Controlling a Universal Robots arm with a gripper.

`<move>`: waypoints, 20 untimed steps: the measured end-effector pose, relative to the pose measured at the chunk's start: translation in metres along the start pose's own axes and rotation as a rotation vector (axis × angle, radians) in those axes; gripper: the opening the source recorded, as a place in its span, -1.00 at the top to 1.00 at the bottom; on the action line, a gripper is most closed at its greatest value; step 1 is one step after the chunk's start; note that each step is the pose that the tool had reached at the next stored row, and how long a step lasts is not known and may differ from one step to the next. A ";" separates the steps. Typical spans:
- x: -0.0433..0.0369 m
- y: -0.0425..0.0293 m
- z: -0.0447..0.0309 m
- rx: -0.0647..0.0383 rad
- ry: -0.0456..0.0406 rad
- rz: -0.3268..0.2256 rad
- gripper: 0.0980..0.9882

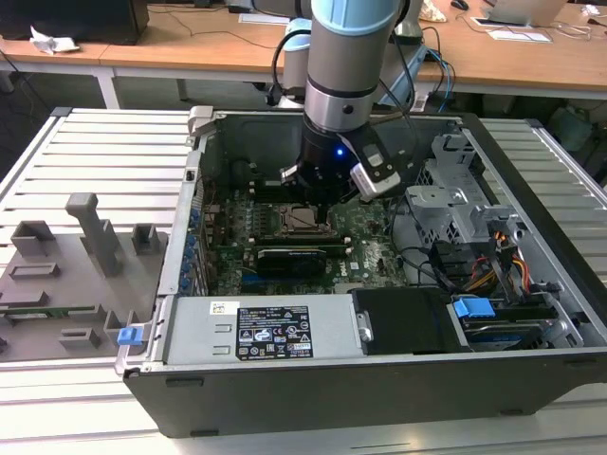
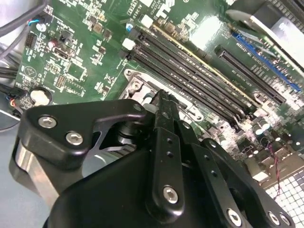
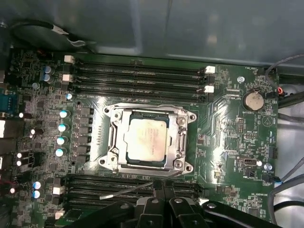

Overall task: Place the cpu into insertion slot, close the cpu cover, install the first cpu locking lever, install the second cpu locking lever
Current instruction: 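Install the second cpu locking lever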

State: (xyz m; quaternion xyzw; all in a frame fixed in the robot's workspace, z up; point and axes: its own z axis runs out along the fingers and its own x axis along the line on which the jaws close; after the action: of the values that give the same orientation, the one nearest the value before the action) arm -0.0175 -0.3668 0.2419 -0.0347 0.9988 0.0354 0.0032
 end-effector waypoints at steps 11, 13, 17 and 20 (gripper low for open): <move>0.0298 -0.0068 0.0033 -0.007 -0.0005 -0.002 0.98; 0.0324 -0.0070 0.0070 -0.008 -0.0003 -0.003 0.98; 0.0357 -0.0075 0.0167 -0.013 -0.0005 -0.006 0.98; 0.0404 -0.0087 0.0185 -0.028 -0.0014 -0.008 0.98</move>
State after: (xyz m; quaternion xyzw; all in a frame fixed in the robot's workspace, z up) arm -0.0571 -0.3769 0.2225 -0.0387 0.9980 0.0492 0.0035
